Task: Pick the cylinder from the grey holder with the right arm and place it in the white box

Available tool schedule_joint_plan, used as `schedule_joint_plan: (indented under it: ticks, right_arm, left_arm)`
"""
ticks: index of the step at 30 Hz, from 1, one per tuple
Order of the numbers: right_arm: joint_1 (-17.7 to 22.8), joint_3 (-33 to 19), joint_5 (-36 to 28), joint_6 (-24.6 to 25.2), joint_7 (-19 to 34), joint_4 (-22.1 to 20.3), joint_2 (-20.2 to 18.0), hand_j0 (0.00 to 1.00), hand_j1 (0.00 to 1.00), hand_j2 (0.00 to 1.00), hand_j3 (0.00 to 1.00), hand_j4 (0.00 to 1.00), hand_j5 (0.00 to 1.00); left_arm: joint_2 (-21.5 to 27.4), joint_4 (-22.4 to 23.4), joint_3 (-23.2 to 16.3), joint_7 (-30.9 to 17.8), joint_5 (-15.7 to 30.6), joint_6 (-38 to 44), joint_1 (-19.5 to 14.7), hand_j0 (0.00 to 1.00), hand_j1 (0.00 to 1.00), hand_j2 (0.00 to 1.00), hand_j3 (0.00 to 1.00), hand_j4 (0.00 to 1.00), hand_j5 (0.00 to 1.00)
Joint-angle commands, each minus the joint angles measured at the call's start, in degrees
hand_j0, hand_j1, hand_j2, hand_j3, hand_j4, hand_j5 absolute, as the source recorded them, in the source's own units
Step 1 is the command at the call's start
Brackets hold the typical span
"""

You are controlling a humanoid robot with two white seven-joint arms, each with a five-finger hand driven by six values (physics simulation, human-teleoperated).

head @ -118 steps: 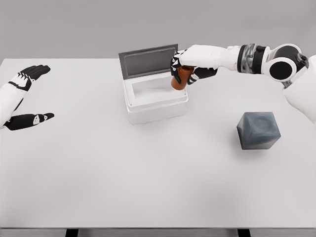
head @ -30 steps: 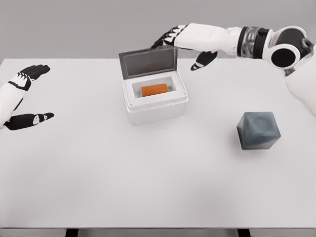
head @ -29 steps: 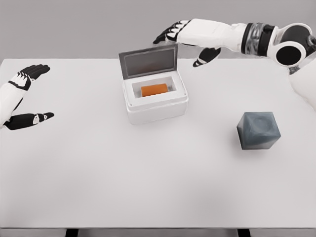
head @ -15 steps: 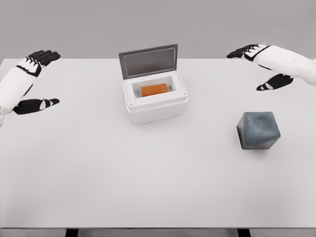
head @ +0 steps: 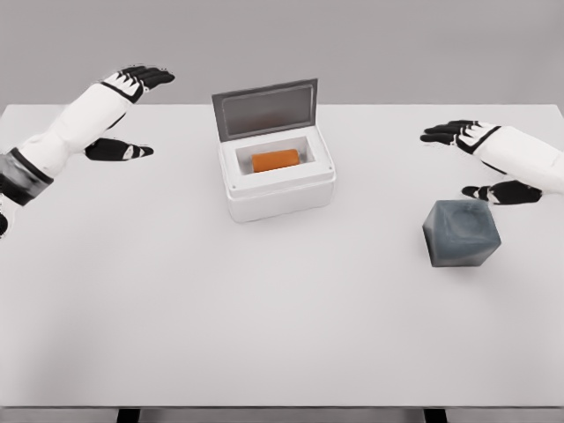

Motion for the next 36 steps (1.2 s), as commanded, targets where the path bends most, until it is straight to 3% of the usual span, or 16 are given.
schedule_joint_plan:
  ticks: [1, 9, 14, 17, 21, 28, 36]
  right_arm:
    - [0.0, -1.0, -2.2, 0.1, 0.2, -0.5, -0.8, 1.0, 1.0, 1.0, 1.0, 1.0, 1.0]
    - [0.2, -1.0, -2.3, 0.1, 0.2, -0.8, -0.5, 1.0, 1.0, 1.0, 1.0, 1.0, 1.0]
    - [0.7, -0.9, -2.4, 0.1, 0.2, -0.9, -0.1, 1.0, 1.0, 1.0, 1.0, 1.0, 1.0]
    - [1.4, -0.9, -7.7, 0.1, 0.2, -1.4, -1.8, 1.0, 1.0, 1.0, 1.0, 1.0, 1.0]
    - [2.4, -0.9, -7.8, 0.1, 0.2, -2.6, -2.7, 1.0, 1.0, 1.0, 1.0, 1.0, 1.0]
    - [2.6, -0.6, -7.9, 0.1, 0.2, -2.6, -2.7, 1.0, 1.0, 1.0, 1.0, 1.0, 1.0]
    - [2.6, -0.4, -7.9, 0.1, 0.2, -2.6, -2.7, 1.0, 1.0, 1.0, 1.0, 1.0, 1.0]
  left_arm:
    - [-0.1, 4.0, -5.0, 0.0, 1.2, 0.0, -0.6, 1.0, 1.0, 1.0, 1.0, 1.0, 1.0]
    - [-2.8, 11.4, -9.7, 0.1, 1.2, 0.0, -6.2, 1.0, 1.0, 1.0, 1.0, 1.0, 1.0]
    - [-3.4, 15.0, -10.1, 0.1, 1.2, 0.0, -8.2, 1.0, 1.0, 1.0, 1.0, 1.0, 1.0]
    - [-4.4, 15.8, -10.1, 0.1, 0.7, 0.0, -9.1, 1.0, 1.0, 1.0, 1.0, 1.0, 1.0]
    - [-5.9, 18.7, -13.4, 0.0, 0.6, 0.0, -12.1, 1.0, 1.0, 1.0, 1.0, 1.0, 1.0]
    - [-9.6, 25.4, -13.4, 0.0, -5.1, 0.0, -15.0, 1.0, 1.0, 1.0, 1.0, 1.0, 1.0]
    - [-10.8, 30.6, -15.0, 0.1, -5.7, 0.0, -16.8, 1.0, 1.0, 1.0, 1.0, 1.0, 1.0]
